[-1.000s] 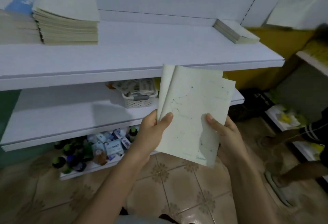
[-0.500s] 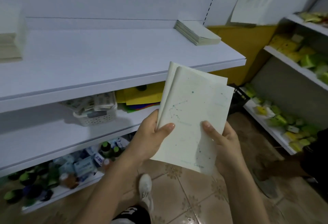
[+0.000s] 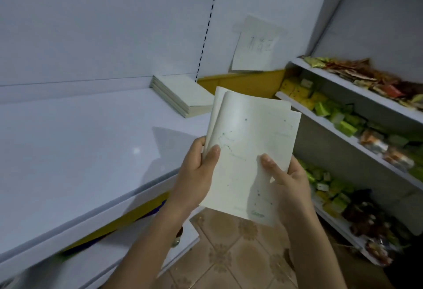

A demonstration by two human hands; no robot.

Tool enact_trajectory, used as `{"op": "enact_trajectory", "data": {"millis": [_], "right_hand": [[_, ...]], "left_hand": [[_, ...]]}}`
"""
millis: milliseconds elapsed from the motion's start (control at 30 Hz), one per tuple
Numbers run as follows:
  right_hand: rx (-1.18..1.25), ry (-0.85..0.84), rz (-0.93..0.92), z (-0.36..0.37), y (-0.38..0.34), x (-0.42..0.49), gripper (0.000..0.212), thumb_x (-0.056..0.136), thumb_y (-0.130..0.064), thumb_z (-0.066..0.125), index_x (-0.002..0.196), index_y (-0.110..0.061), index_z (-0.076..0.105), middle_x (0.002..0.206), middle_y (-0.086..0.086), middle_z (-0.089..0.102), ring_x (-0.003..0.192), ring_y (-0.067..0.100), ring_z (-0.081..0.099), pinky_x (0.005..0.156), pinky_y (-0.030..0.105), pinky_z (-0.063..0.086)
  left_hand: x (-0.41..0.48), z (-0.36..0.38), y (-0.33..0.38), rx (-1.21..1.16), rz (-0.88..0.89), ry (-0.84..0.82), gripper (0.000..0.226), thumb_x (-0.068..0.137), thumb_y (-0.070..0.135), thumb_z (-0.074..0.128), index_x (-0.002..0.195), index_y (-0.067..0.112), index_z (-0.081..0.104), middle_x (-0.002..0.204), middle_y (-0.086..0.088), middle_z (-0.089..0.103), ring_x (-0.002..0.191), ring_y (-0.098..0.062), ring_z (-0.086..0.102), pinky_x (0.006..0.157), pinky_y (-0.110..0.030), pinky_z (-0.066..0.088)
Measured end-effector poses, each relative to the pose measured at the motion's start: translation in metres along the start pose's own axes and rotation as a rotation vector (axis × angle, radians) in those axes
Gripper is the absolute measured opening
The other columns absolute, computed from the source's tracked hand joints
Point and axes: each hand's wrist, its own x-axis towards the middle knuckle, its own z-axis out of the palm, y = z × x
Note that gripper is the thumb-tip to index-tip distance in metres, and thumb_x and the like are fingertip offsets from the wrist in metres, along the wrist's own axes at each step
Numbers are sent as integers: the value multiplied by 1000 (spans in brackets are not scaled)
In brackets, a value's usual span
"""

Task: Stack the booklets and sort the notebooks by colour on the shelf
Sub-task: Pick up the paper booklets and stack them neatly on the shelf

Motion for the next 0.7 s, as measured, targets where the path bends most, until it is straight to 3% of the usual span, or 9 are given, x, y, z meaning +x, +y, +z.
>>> {"op": "enact_trajectory", "data": {"millis": [133,200,367,567,633,700], "right_hand": [[12,-20,27,12,5,43,22,87,-27,66,110,-28,66,98,-2,74,80,21,72,59,32,53],[5,-45,26,19,7,64,17,87,-29,65,104,-34,68,95,-5,73,77,17,71,57,31,54],[-31,-45,26,41,20,128,26,85,-34,68,110,-35,58,98,-13,70,83,14,70,60,32,54],[-127,-194,-4,62,22,219,18,90,-30,60,105,-39,54,95,-19,63,88,13,61,62,30,44],[-147,-274,-9,69,18,251,15,92,-27,59,103,-37,56,96,-16,64,89,15,62,62,29,44],[-150,-354,-15,77,12,279,15,92,-24,58,99,-37,60,94,-16,67,84,13,65,57,27,49]], "left_hand": [[41,-1,-3,69,-9,-1,20,94,44,42,113,44,37,98,6,66,76,-4,66,56,-14,50],[57,-2,-4,83,-34,13,19,95,44,42,107,51,30,103,3,64,76,-3,66,53,-14,49],[101,-4,-10,179,-18,119,21,93,41,50,103,51,35,97,12,60,76,2,63,51,-11,48],[159,-2,-23,342,5,337,36,92,40,52,125,38,39,116,10,54,98,-8,59,70,-19,54],[175,1,-25,393,-1,412,37,92,38,52,128,38,41,120,12,51,104,-5,55,79,-19,53],[190,2,-24,449,14,484,32,91,40,52,119,50,40,116,26,47,106,6,50,78,-9,47]]}}
